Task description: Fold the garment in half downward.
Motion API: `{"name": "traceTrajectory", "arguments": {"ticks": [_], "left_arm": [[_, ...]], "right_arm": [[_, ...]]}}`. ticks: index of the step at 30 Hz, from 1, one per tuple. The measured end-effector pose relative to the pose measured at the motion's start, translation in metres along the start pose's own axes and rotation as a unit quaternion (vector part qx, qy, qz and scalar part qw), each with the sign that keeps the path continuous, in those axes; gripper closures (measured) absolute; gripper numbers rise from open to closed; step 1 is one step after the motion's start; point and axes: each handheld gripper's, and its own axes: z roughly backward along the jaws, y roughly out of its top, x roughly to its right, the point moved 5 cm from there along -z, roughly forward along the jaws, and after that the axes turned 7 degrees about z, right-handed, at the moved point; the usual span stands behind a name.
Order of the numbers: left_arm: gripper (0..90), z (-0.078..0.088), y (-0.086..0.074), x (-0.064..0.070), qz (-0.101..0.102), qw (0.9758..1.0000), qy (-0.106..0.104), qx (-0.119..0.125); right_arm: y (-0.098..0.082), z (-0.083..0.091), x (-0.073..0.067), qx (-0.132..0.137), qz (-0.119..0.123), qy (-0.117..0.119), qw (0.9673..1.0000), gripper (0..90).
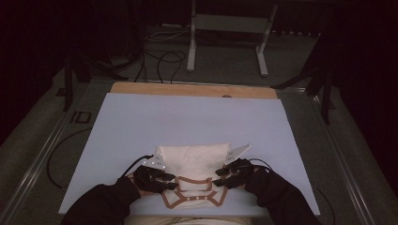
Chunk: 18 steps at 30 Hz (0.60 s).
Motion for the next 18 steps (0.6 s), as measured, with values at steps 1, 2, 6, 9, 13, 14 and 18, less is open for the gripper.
{"name": "traceTrajectory", "arguments": {"ticks": [1, 2, 6, 9, 13, 14, 18], "left_arm": [[68.2, -0.0008, 0.0, -0.0007, 0.004, 1.0, 0.001, -0.003], [70.3, -0.0015, 0.0001, -0.0011, 0.004, 1.0, -0.003, -0.002], [79.5, -0.0046, 0.0006, -0.0018, 0.01, 0.9999, -0.007, -0.001], [85.1, -0.0081, -0.0007, -0.0009, 0.009, 0.9998, -0.01, -0.011], [88.3, -0.0104, -0.0014, -0.002, 0.012, 0.9998, -0.005, -0.016], [88.6, -0.0096, -0.0012, -0.0015, 0.008, 0.9998, -0.004, -0.016], [89.0, -0.0048, 0.0012, 0.0033, 0.002, 1.0, -0.003, -0.008]], "right_arm": [[0.0, -0.0009, 0.0002, -0.004, -0.004, -0.002, 1.0, 58.0], [-0.0002, -0.002, 0.0015, -0.004, 0.001, 0.0, 1.0, 58.5], [-0.0013, -0.0058, -0.0005, -0.015, 0.002, 0.008, 0.9999, 65.0], [-0.0041, -0.0088, -0.0033, -0.023, 0.005, 0.017, 0.9996, 70.5], [-0.0028, -0.0083, -0.0043, -0.024, -0.004, 0.009, 0.9997, 83.7], [-0.0021, -0.0078, -0.0036, -0.021, -0.001, 0.004, 0.9998, 85.8], [0.0022, -0.0003, -0.008, -0.015, 0.009, -0.004, 0.9998, 87.1]]}}
